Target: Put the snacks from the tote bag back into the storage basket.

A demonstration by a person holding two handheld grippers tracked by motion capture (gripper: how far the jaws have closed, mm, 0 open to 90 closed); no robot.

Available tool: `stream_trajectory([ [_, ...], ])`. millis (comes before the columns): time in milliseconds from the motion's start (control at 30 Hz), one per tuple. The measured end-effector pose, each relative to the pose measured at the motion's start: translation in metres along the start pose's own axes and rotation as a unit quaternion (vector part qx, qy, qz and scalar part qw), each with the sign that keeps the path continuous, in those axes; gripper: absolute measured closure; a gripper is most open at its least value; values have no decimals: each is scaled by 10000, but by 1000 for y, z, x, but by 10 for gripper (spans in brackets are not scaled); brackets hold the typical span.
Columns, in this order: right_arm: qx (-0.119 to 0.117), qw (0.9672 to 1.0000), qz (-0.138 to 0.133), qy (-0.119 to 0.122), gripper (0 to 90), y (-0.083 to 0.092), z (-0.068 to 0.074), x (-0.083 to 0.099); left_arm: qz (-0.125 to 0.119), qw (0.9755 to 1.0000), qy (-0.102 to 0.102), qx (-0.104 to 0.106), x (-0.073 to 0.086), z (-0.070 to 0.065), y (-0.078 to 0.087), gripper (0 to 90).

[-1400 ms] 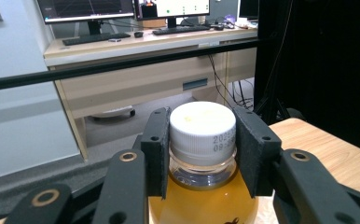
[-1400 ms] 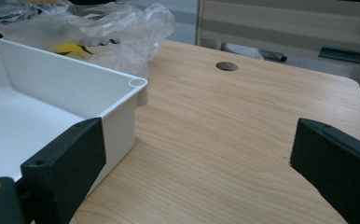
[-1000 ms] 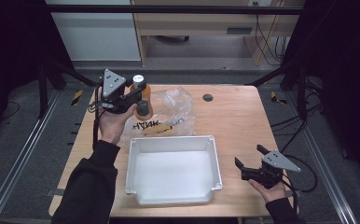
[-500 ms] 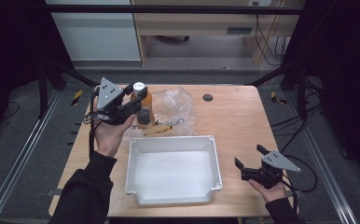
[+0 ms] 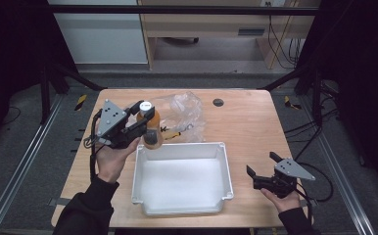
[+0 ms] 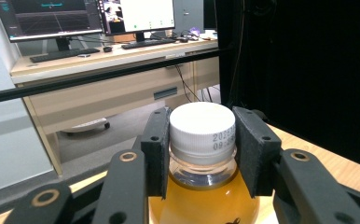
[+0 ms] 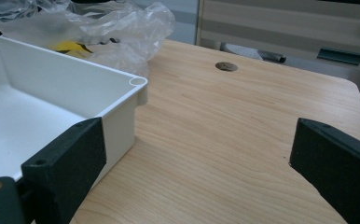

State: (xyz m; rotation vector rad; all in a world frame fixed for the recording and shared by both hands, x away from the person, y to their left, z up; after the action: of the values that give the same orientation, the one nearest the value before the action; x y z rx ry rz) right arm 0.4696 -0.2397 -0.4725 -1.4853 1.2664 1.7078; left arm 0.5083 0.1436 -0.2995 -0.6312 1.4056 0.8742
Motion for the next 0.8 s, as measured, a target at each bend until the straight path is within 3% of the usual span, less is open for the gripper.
stream_trajectory([
  [800, -6, 10000, 4, 10, 39, 0, 1, 0, 133, 9996, 50, 251, 42, -22, 28, 590],
])
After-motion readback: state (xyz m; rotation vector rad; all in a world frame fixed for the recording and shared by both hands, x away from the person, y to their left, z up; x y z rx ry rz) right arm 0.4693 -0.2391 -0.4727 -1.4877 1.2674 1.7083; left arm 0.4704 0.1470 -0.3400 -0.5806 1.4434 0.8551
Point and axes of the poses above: each handheld gripper's, and its own axes: y roughly backward along the jaws, x roughly out of its underside, z roughly to its left, the point moved 6 cm from there along -y, roughly forward along the jaws, and after that the axes turned 1 degree about x, right-handed, at the moved point
